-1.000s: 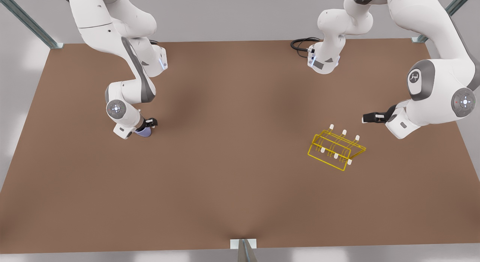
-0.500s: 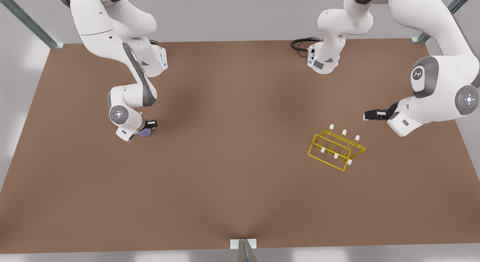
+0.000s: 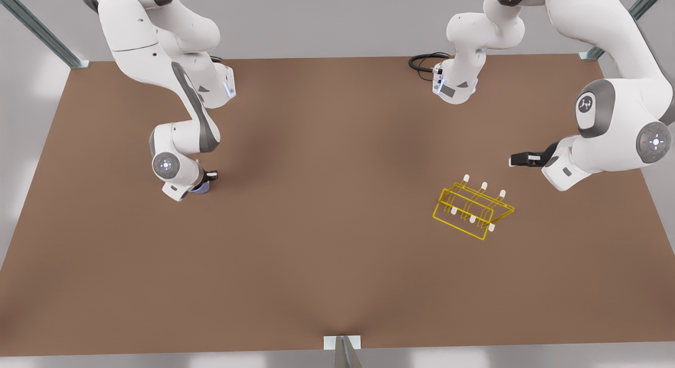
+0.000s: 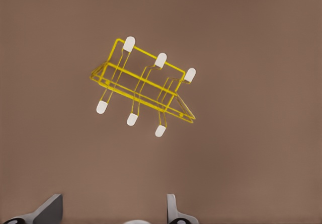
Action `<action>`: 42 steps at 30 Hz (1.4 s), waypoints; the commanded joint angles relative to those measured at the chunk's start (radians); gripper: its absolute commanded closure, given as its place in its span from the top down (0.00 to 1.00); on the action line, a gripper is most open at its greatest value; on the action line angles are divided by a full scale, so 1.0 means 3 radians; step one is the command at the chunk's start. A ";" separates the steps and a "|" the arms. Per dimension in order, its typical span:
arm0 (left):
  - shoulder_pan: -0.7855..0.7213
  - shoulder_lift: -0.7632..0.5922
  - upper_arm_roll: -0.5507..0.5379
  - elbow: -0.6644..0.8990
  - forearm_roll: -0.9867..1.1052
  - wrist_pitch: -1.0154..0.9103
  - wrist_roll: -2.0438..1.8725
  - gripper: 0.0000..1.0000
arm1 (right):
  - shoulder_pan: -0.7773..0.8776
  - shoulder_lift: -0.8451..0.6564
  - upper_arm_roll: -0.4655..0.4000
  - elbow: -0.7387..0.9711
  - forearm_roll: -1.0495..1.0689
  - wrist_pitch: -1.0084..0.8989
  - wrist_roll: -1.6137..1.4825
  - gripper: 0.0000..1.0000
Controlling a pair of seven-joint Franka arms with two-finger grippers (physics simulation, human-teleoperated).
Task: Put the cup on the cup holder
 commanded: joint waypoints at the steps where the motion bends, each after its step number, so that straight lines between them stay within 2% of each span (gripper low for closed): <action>1: 0.0001 -0.0004 0.0001 0.0001 0.0003 -0.0012 -0.0005 1.00 | 0.0000 0.0009 0.0000 0.0026 -0.0014 -0.0129 -0.0002 0.21; 5: -0.0014 -0.0009 -0.0004 0.0001 0.0003 -0.0017 -0.0005 1.00 | 0.0031 0.0024 0.0051 0.0414 -0.0004 -0.0416 -0.0073 0.21; 6: -0.0015 -0.0009 -0.0004 0.0012 0.0008 -0.0023 0.0005 1.00 | 0.0076 0.0045 0.0179 0.0623 0.0001 -0.0533 -0.0099 0.21; 9: -0.0015 -0.0014 -0.0004 0.0022 0.0008 -0.0023 0.0005 1.00 | 0.0745 0.0228 0.0210 0.1206 0.0287 -0.0554 -0.0074 0.21; 11: -0.0015 -0.0024 -0.0004 0.0017 0.0008 -0.0038 0.0016 1.00 | 0.1186 0.0459 0.0204 0.1703 0.0686 -0.0518 -0.0053 0.21; 14: -0.0015 -0.0019 -0.0009 0.0017 0.0003 -0.0069 0.0010 1.00 | 0.1544 0.1056 0.0204 0.2617 0.1534 -0.0508 -0.0053 0.21; 18: -0.0015 -0.0014 -0.0004 0.0017 0.0003 -0.0069 0.0010 1.00 | 0.1565 0.1620 0.0235 0.3176 0.2731 -0.0273 -0.0436 0.21; 19: -0.0015 -0.0014 -0.0004 0.0017 0.0003 -0.0069 0.0010 1.00 | 0.1559 0.1722 0.0235 0.3216 0.3033 -0.0216 -0.0956 0.21; 21: -0.0009 -0.0009 -0.0004 0.0017 0.0008 -0.0069 0.0016 1.00 | 0.1549 0.1844 0.0230 0.3415 0.3146 -0.0206 -0.1587 0.21; 25: -0.0009 -0.0009 -0.0004 0.0017 0.0013 -0.0069 0.0021 1.00 | 0.1554 0.2259 0.0235 0.3687 0.3356 0.0484 -0.2466 0.21; 28: -0.0009 0.0001 -0.0004 0.0017 0.0018 -0.0069 0.0016 1.00 | 0.1759 0.2550 0.0235 0.3820 0.3785 0.1016 -0.2656 0.21; 34: 0.0006 0.0002 -0.0004 0.0017 0.0034 -0.0069 0.0015 1.00 | 0.1871 0.2985 0.0230 0.4040 0.4858 0.1037 -0.3111 0.21; 38: -0.0004 0.0002 -0.0004 0.0022 0.0039 -0.0069 -0.0005 1.00 | 0.1892 0.2985 0.0230 0.4040 0.4915 0.1037 -0.3121 0.21; 39: -0.0009 0.0002 -0.0004 0.0022 0.0039 -0.0069 -0.0005 1.00 | 0.1892 0.2980 0.0230 0.4035 0.4951 0.1031 -0.3106 0.53; 40: -0.0009 0.0002 -0.0004 0.0022 0.0039 -0.0069 -0.0005 1.00 | 0.1887 0.2970 0.0230 0.4025 0.5048 0.1026 -0.3136 1.00; 42: -0.0009 0.0002 -0.0004 0.0022 0.0044 -0.0069 -0.0010 1.00 | 0.1887 0.2954 0.0225 0.4014 0.5053 0.1026 -0.3131 1.00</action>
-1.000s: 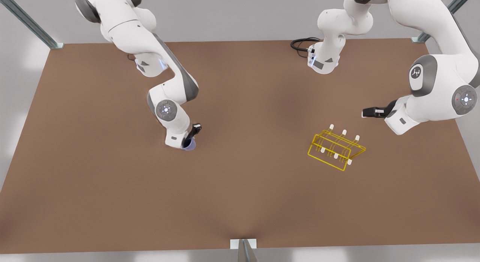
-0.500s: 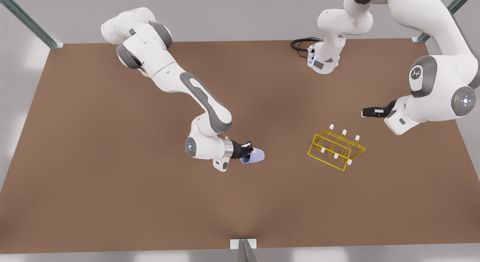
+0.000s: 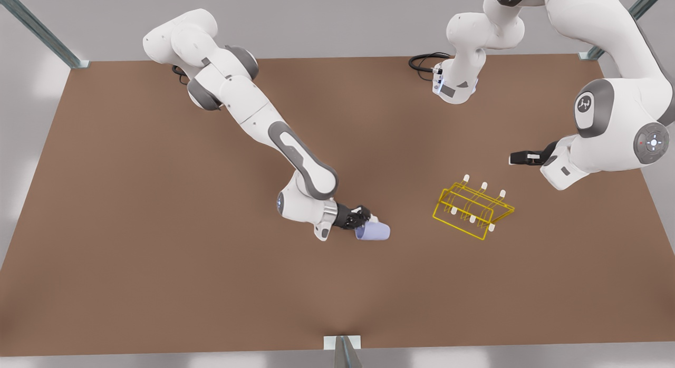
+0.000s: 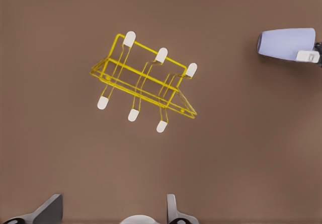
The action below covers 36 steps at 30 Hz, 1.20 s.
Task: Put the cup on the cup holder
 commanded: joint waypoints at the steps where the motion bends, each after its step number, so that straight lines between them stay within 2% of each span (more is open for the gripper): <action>1: -0.0004 -0.0011 0.0001 0.0003 0.0006 -0.0007 -0.0019 1.00 | -0.0009 -0.0012 -0.0001 -0.0011 0.0103 0.0045 -0.0998 1.00; 11: -0.0045 -0.0006 -0.0009 0.0003 -0.0005 -0.0012 -0.0030 1.00 | -0.0009 -0.0027 -0.0001 -0.0047 0.0072 0.0045 -0.1013 1.00; 20: -0.0004 0.0019 -0.0004 0.0100 -0.0030 0.0126 -0.0004 1.00 | -0.0009 -0.0186 0.0004 -0.0502 0.0047 0.0035 -0.1008 1.00; 23: -0.0014 0.0009 -0.0009 0.0100 -0.0030 0.0126 -0.0019 1.00 | -0.0020 -0.0211 0.0004 -0.0497 0.0047 0.0030 -0.1003 1.00; 28: -0.0065 0.0014 -0.0014 0.0085 -0.0030 0.0126 -0.0075 1.00 | -0.0372 -0.0375 0.0004 -0.0747 -0.0209 -0.0256 -0.0992 1.00; 30: -0.0167 0.0019 -0.0014 0.0070 -0.0025 0.0126 -0.0362 1.00 | -0.0761 -0.0477 0.0004 -0.0952 -0.0658 -0.0578 -0.0998 1.00; 31: -0.0168 0.0025 -0.0014 0.0075 -0.0025 0.0116 -0.0474 1.00 | -0.1067 -0.0508 0.0004 -0.0983 -0.1088 -0.0977 -0.0998 1.00; 33: -0.0178 0.0076 -0.0020 0.0080 -0.0025 0.0116 -0.0485 1.00 | -0.1809 -0.0646 -0.0001 -0.0906 -0.2177 -0.2316 -0.0977 1.00; 34: -0.0173 0.0086 -0.0116 0.0085 -0.0015 0.0111 -0.0699 1.00 | -0.2095 -0.0779 -0.0032 -0.0885 -0.2760 -0.3083 -0.0982 1.00; 36: -0.0178 0.0285 -0.0663 0.0095 0.0000 0.0223 -0.1870 1.00 | -0.2183 -0.1412 -0.0083 -0.0926 -0.3997 -0.3748 -0.0487 1.00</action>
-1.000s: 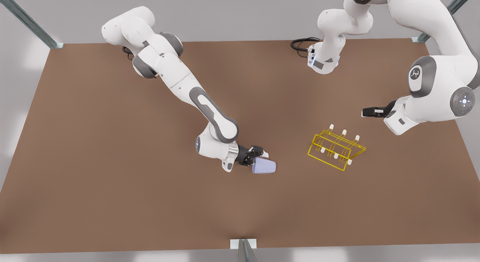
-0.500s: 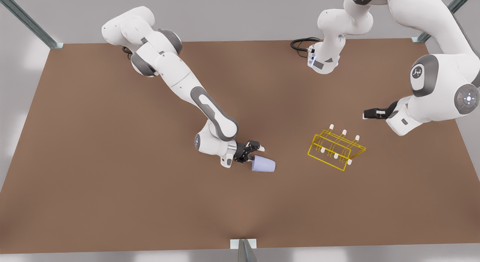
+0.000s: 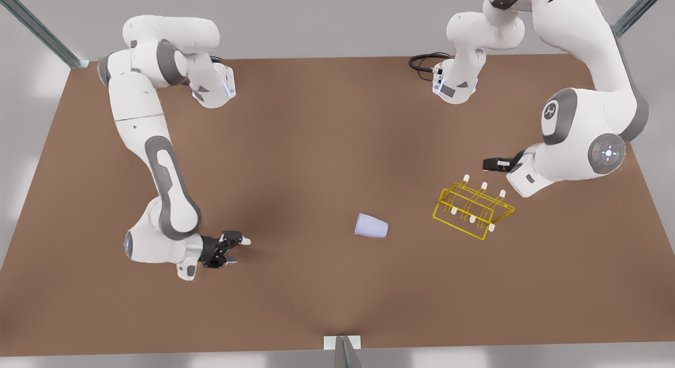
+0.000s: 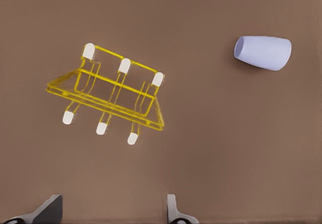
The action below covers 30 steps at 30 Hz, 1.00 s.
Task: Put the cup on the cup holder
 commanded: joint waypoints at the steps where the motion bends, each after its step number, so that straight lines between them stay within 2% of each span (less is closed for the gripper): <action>1: -0.0158 0.0142 -0.0257 0.0005 0.0016 0.0297 -0.2037 1.00 | -0.0046 -0.0385 -0.0018 -0.0029 -0.1684 -0.1978 0.0870 1.00; 3: -0.0368 0.0515 -0.0262 0.0005 0.0047 0.1089 -0.3617 1.00 | 0.0256 -0.1408 -0.0100 -0.0100 -0.2502 -0.2438 0.2308 1.00; 4: -0.0490 0.0668 -0.0262 0.0005 0.0047 0.1401 -0.4333 1.00 | 0.0333 -0.1730 -0.0100 -0.0136 -0.2646 -0.2495 0.2733 1.00; 5: -0.0598 0.0847 -0.0262 0.0035 0.0047 0.1606 -0.4921 1.00 | 0.0435 -0.1950 -0.0100 -0.0141 -0.2829 -0.2505 0.2733 1.00; 6: -0.0613 0.1077 -0.0262 0.0265 0.0052 0.1642 -0.5387 1.00 | 0.0481 -0.2037 -0.0095 -0.0136 -0.2850 -0.2561 0.2738 1.00; 7: -0.0608 0.1302 -0.0262 0.0480 0.0047 0.1678 -0.5812 1.00 | 0.0466 -0.2032 -0.0090 -0.0101 -0.2732 -0.2561 0.2738 1.00; 11: -0.0664 0.1333 -0.0262 0.0322 0.0031 0.2434 -0.6768 1.00 | 0.0440 -0.1997 -0.0100 -0.0019 -0.2692 -0.2561 0.2748 1.00; 14: -0.0659 0.1456 -0.0268 0.0322 0.0016 0.2608 -0.7336 1.00 | 0.0466 -0.1705 -0.0100 0.0242 -0.2712 -0.2546 0.2794 1.00; 16: -0.0664 0.1476 -0.0268 0.0317 0.0026 0.2619 -0.7678 1.00 | 0.0481 -0.1700 -0.0095 0.0242 -0.2712 -0.2546 0.2861 1.00; 19: -0.0812 0.1614 -0.0273 0.0276 0.0026 0.2736 -0.7085 1.00 | 0.0496 -0.1685 -0.0100 0.0242 -0.2712 -0.2536 0.2866 1.00; 30: -0.0992 0.1691 -0.0278 0.0117 0.0036 0.2711 -0.7106 1.00 | 0.0491 -0.1659 -0.0100 0.0232 -0.2615 -0.2515 0.2861 1.00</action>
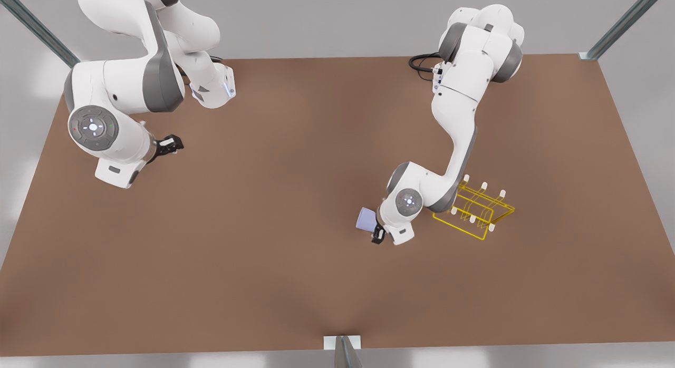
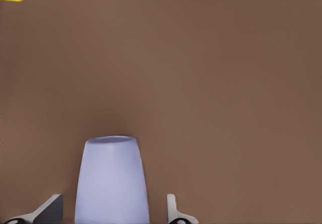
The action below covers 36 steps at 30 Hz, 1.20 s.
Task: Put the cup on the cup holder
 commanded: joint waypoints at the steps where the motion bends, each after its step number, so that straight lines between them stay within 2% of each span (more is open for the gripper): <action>1: -0.0003 -0.0004 0.0000 -0.0030 0.0005 0.0044 -0.1543 1.00 | 0.0005 -0.0006 0.0000 -0.0003 0.0018 -0.0015 0.0590 1.00; 10: -0.0003 -0.0009 0.0000 -0.0133 0.0000 0.0033 -0.0960 1.00 | 0.0005 0.0020 0.0005 0.0002 0.0023 -0.0009 0.0570 1.00; 15: -0.0049 -0.0004 0.0000 -0.0245 -0.0005 0.0018 -0.0224 1.00 | 0.0005 0.0025 0.0000 0.0002 0.0069 -0.0009 0.0570 1.00; 29: -0.0074 0.0165 -0.0062 -0.0245 -0.0005 0.0192 -0.0199 1.00 | 0.0005 0.0030 0.0005 -0.0018 0.0085 -0.0020 0.0570 1.00; 31: -0.0069 0.0170 -0.0062 -0.0245 -0.0005 0.0192 -0.0193 0.66 | 0.0005 0.0030 0.0005 -0.0018 0.0085 -0.0020 0.0570 1.00; 32: -0.0069 0.0175 -0.0062 -0.0245 -0.0005 0.0192 -0.0193 0.61 | 0.0005 0.0030 0.0005 -0.0018 0.0085 -0.0020 0.0575 1.00; 35: -0.0069 0.0175 -0.0062 -0.0240 -0.0015 0.0156 -0.0127 0.63 | 0.0005 0.0030 0.0005 -0.0018 0.0090 -0.0020 0.0575 1.00; 36: -0.0049 0.0165 -0.0057 -0.0102 -0.0137 -0.0119 -0.0153 0.63 | 0.0005 0.0030 0.0005 -0.0018 0.0090 -0.0020 0.0575 1.00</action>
